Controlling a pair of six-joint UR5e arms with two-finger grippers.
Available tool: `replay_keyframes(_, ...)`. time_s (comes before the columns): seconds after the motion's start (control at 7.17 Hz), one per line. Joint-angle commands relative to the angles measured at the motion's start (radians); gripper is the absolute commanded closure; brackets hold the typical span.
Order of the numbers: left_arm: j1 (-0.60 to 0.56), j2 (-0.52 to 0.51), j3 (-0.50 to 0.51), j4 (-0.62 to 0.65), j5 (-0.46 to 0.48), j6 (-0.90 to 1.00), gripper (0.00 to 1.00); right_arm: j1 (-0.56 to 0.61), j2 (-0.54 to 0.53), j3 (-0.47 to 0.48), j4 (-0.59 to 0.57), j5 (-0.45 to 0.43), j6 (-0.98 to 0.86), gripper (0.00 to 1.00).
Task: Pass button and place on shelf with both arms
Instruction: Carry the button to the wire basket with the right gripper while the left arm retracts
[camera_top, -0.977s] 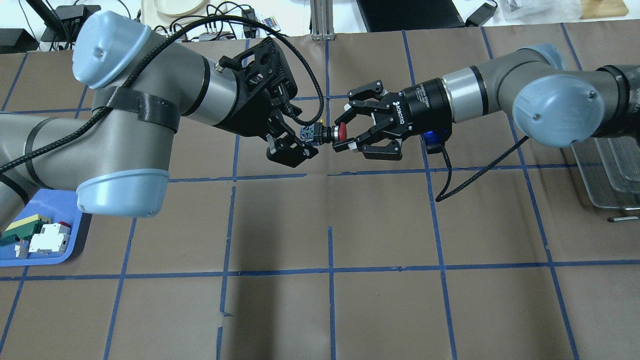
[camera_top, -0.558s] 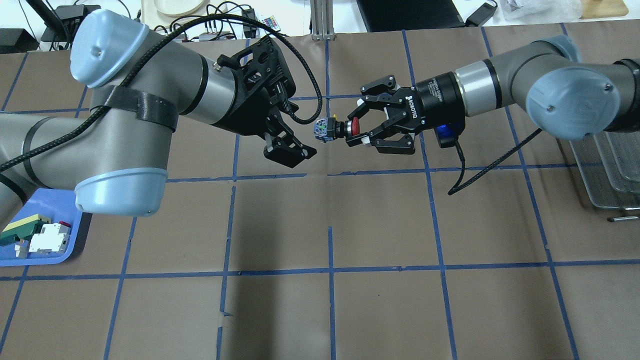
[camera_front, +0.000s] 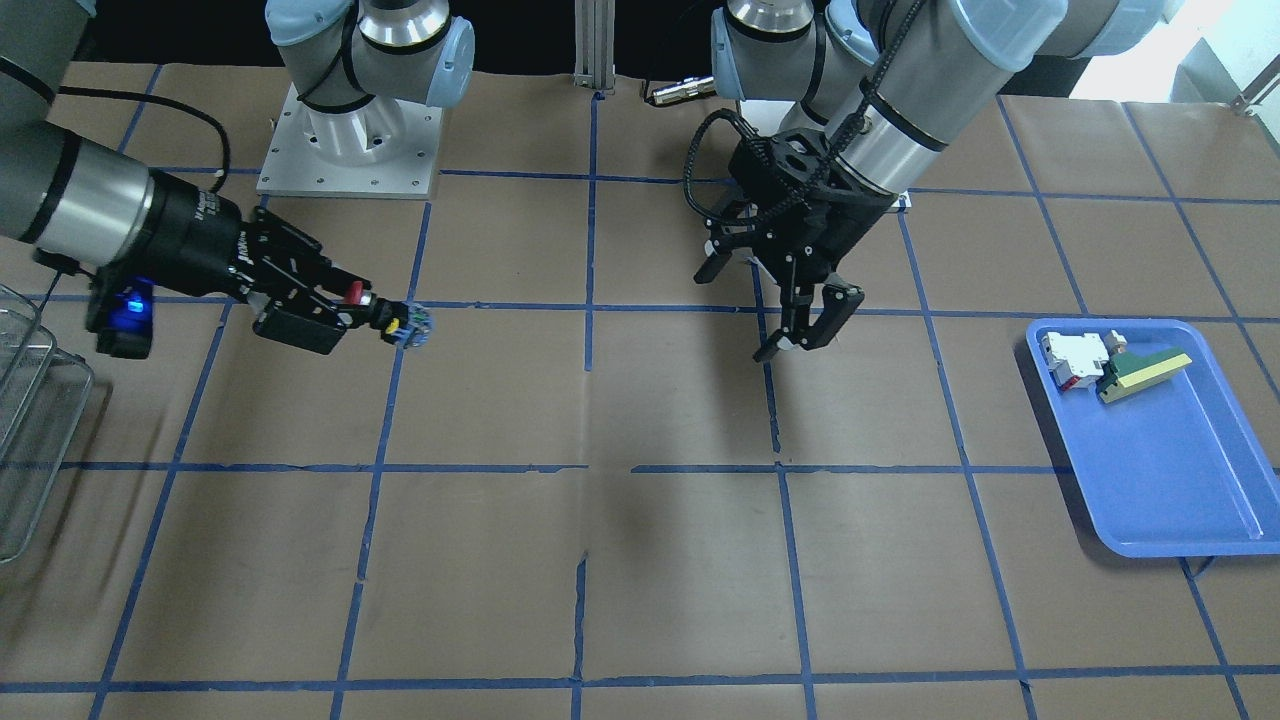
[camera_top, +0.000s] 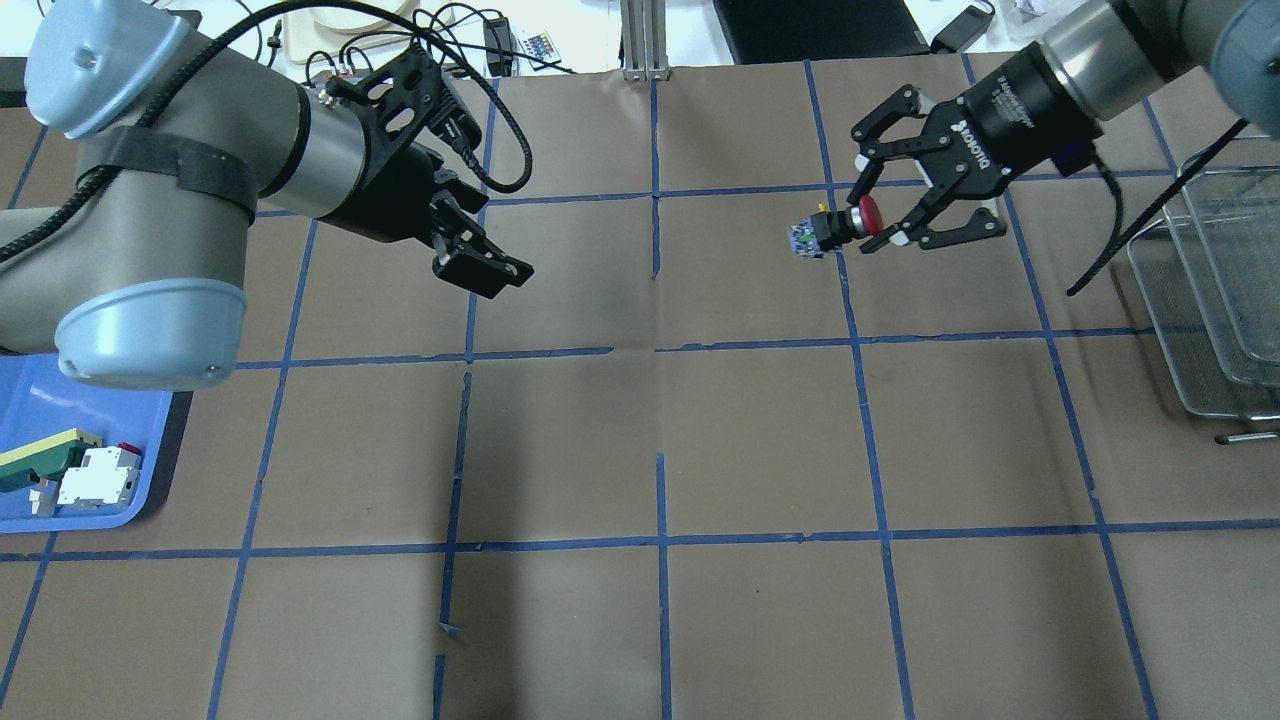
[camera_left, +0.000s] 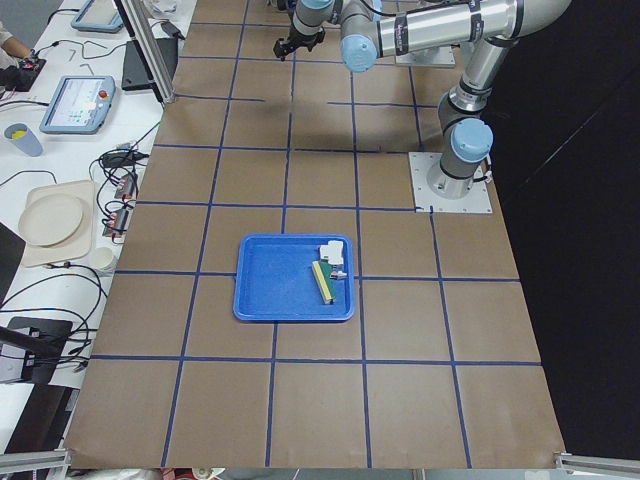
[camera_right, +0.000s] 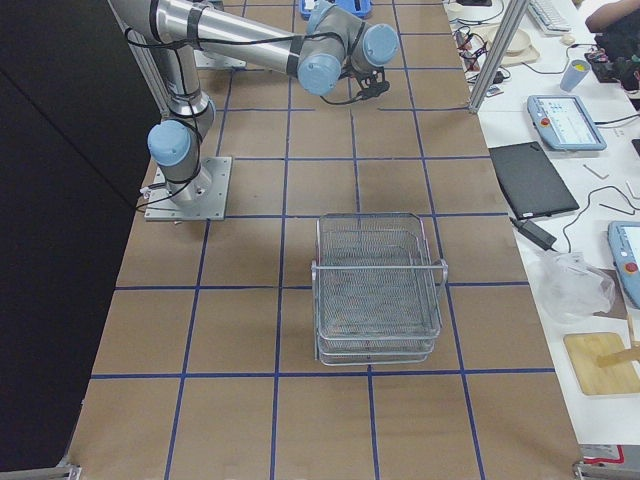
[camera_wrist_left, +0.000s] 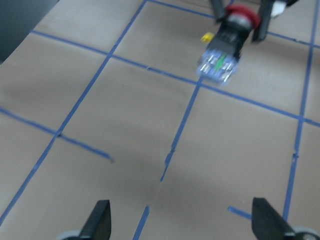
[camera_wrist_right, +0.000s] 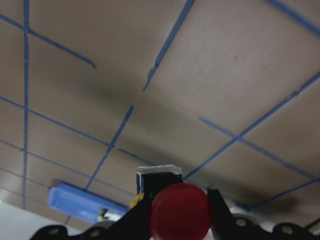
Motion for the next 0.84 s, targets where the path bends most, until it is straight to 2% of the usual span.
replay_keyframes(0.0,0.021,-0.028,0.013,-0.016,0.150,-0.204,0.00,-0.074,0.000,-0.089,-0.003,-0.418,-0.465,0.94)
replay_keyframes(0.14,0.021,-0.053,0.043,-0.020,0.239,-0.259,0.00,-0.115,-0.008,-0.109,-0.007,-0.537,-0.622,0.94)
replay_keyframes(0.28,0.021,-0.097,0.115,-0.087,0.296,-0.320,0.00,-0.158,-0.011,-0.124,-0.053,-0.657,-0.778,0.94)
replay_keyframes(0.42,0.021,-0.158,0.231,-0.194,0.308,-0.422,0.00,-0.196,-0.010,-0.123,-0.131,-0.734,-0.946,0.94)
replay_keyframes(0.56,0.017,-0.224,0.343,-0.318,0.401,-0.454,0.00,-0.248,-0.005,-0.115,-0.203,-0.779,-1.058,0.94)
replay_keyframes(0.7,0.017,-0.256,0.444,-0.403,0.408,-0.529,0.00,-0.287,0.021,-0.112,-0.298,-0.823,-1.149,0.94)
